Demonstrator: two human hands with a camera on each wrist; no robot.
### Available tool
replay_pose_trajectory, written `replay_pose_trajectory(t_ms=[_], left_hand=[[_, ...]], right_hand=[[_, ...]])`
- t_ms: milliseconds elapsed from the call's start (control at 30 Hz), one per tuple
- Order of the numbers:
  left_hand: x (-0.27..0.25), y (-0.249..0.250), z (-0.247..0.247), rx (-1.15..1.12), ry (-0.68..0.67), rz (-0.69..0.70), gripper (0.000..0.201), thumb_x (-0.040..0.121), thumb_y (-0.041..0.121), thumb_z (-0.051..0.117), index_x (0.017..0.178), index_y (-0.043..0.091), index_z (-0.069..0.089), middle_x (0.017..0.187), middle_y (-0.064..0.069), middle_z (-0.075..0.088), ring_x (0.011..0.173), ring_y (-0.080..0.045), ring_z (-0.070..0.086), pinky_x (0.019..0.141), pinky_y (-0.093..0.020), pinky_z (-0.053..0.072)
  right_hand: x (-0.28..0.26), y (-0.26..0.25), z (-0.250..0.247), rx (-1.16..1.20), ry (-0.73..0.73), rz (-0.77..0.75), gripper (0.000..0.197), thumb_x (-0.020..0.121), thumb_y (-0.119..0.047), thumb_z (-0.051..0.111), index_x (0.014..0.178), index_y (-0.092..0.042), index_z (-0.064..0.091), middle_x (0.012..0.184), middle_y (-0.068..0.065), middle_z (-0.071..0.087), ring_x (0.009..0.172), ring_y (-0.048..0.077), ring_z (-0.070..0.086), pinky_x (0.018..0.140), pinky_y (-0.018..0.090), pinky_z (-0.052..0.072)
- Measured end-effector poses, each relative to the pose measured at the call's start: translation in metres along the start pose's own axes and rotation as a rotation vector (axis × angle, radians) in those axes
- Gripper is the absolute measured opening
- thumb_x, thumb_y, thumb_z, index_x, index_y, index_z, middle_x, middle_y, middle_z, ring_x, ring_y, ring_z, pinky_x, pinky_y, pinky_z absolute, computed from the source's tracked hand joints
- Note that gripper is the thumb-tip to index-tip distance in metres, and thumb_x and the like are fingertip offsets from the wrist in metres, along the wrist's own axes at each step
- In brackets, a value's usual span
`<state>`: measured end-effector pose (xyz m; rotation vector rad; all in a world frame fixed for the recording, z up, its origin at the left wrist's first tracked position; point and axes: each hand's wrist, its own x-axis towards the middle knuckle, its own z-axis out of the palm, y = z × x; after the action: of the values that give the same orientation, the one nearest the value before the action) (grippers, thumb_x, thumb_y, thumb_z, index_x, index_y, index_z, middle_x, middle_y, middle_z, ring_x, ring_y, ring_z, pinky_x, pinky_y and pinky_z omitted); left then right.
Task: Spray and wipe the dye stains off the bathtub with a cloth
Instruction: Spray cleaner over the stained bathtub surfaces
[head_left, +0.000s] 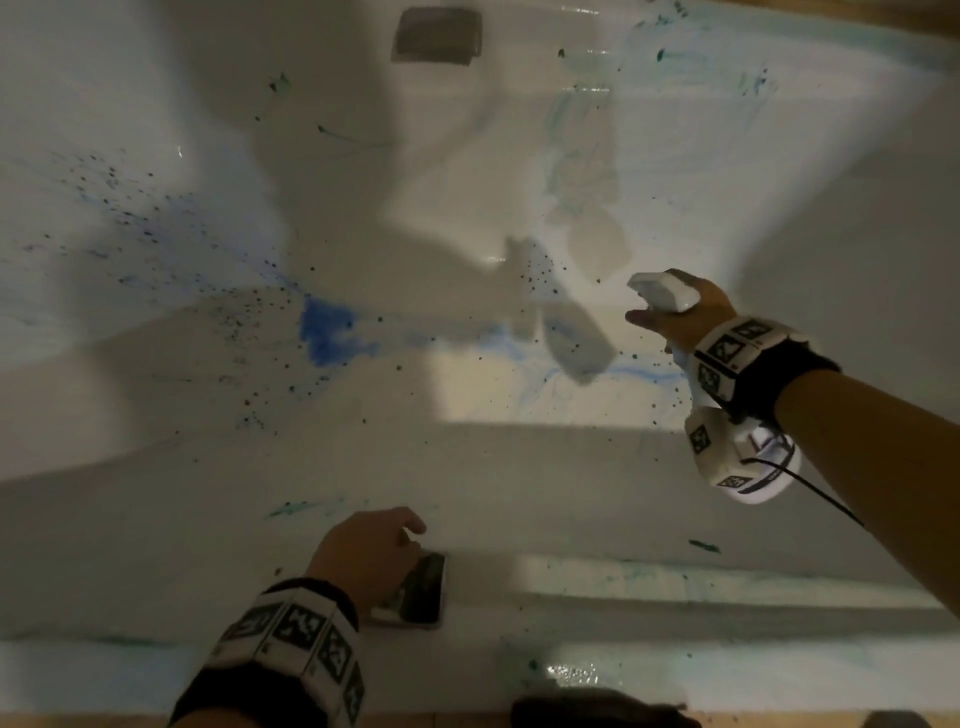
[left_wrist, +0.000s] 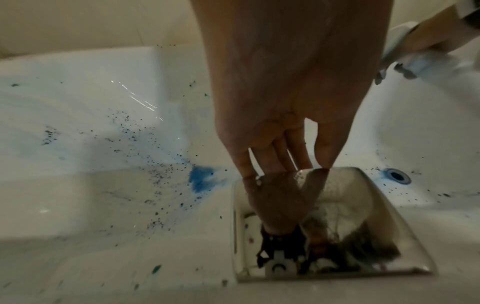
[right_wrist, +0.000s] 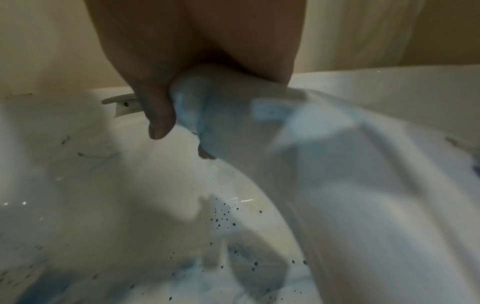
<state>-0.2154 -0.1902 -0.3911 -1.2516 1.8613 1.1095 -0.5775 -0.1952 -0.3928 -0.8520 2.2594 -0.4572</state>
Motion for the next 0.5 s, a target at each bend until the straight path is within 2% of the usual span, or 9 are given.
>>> replay_pose_trajectory(t_ms=[67, 133, 200, 267, 300, 367, 433, 467, 500], left_hand=[[-0.003, -0.002, 0.0, 0.013, 0.01, 0.037, 0.028, 0.094, 0.026, 0.049, 0.122, 0.025, 0.053, 0.119, 0.006, 0.06, 0.109, -0.012, 0.055, 0.093, -0.021, 0.041], [-0.004, -0.005, 0.003, 0.042, 0.017, 0.072, 0.03, 0.092, 0.027, 0.054, 0.122, 0.025, 0.053, 0.122, 0.005, 0.057, 0.113, -0.013, 0.052, 0.096, -0.022, 0.038], [-0.004, -0.005, 0.006, 0.118, 0.009, 0.086, 0.032, 0.09, 0.03, 0.056, 0.121, 0.023, 0.056, 0.124, 0.002, 0.054, 0.116, -0.017, 0.05, 0.098, -0.025, 0.037], [-0.004, -0.002, 0.009, 0.149, -0.003, 0.068, 0.032, 0.089, 0.031, 0.058, 0.12, 0.021, 0.059, 0.124, -0.001, 0.055, 0.116, -0.02, 0.051, 0.097, -0.028, 0.039], [-0.004, -0.001, 0.01, 0.146, -0.003, 0.063, 0.033, 0.088, 0.029, 0.06, 0.119, 0.02, 0.06, 0.124, -0.002, 0.056, 0.115, -0.021, 0.052, 0.097, -0.029, 0.04], [-0.005, 0.0, 0.01, 0.129, 0.023, 0.058, 0.033, 0.087, 0.027, 0.061, 0.119, 0.02, 0.061, 0.125, -0.003, 0.057, 0.116, -0.021, 0.052, 0.097, -0.029, 0.041], [-0.006, -0.002, 0.01, 0.091, 0.066, 0.063, 0.034, 0.086, 0.027, 0.062, 0.12, 0.02, 0.061, 0.126, -0.003, 0.056, 0.118, -0.021, 0.051, 0.099, -0.029, 0.039], [-0.007, -0.005, 0.011, 0.07, 0.077, 0.069, 0.035, 0.086, 0.027, 0.063, 0.12, 0.019, 0.061, 0.126, -0.003, 0.056, 0.118, -0.021, 0.05, 0.099, -0.029, 0.039], [-0.008, -0.006, 0.011, 0.054, 0.079, 0.076, 0.035, 0.086, 0.027, 0.064, 0.12, 0.019, 0.061, 0.125, -0.004, 0.056, 0.117, -0.021, 0.051, 0.099, -0.028, 0.039]], right_hand=[[-0.01, 0.002, 0.004, 0.007, 0.069, 0.022, 0.044, 0.083, -0.024, 0.068, 0.124, -0.014, 0.054, 0.113, 0.008, 0.059, 0.089, 0.03, 0.059, 0.072, 0.038, 0.053], [-0.022, 0.0, 0.011, 0.106, 0.137, 0.057, 0.038, 0.085, -0.022, 0.066, 0.122, -0.018, 0.057, 0.105, 0.007, 0.06, 0.078, 0.025, 0.057, 0.057, 0.03, 0.049], [-0.036, 0.002, 0.021, 0.162, 0.194, 0.092, 0.03, 0.086, -0.018, 0.064, 0.116, -0.018, 0.062, 0.093, 0.008, 0.061, 0.067, 0.02, 0.055, 0.05, 0.023, 0.045], [-0.052, 0.001, 0.03, 0.146, 0.197, 0.126, 0.025, 0.085, -0.015, 0.063, 0.11, -0.016, 0.064, 0.088, 0.007, 0.06, 0.059, 0.017, 0.053, 0.046, 0.022, 0.045], [-0.058, 0.003, 0.035, 0.121, 0.171, 0.14, 0.025, 0.084, -0.015, 0.064, 0.109, -0.015, 0.064, 0.09, 0.008, 0.062, 0.061, 0.019, 0.054, 0.048, 0.022, 0.047], [-0.065, 0.006, 0.039, 0.074, 0.1, 0.142, 0.034, 0.082, -0.02, 0.067, 0.116, -0.015, 0.064, 0.103, 0.01, 0.066, 0.074, 0.025, 0.058, 0.062, 0.029, 0.053], [-0.071, 0.003, 0.037, -0.031, 0.035, 0.1, 0.041, 0.083, -0.025, 0.067, 0.123, -0.017, 0.06, 0.116, 0.007, 0.062, 0.083, 0.022, 0.055, 0.076, 0.035, 0.053], [-0.073, 0.002, 0.036, -0.079, 0.008, 0.074, 0.044, 0.084, -0.026, 0.067, 0.126, -0.017, 0.057, 0.121, 0.007, 0.06, 0.085, 0.02, 0.052, 0.079, 0.036, 0.052], [-0.076, 0.003, 0.035, -0.087, -0.012, 0.063, 0.046, 0.084, -0.027, 0.068, 0.127, -0.017, 0.056, 0.122, 0.007, 0.059, 0.084, 0.02, 0.051, 0.076, 0.034, 0.051]])
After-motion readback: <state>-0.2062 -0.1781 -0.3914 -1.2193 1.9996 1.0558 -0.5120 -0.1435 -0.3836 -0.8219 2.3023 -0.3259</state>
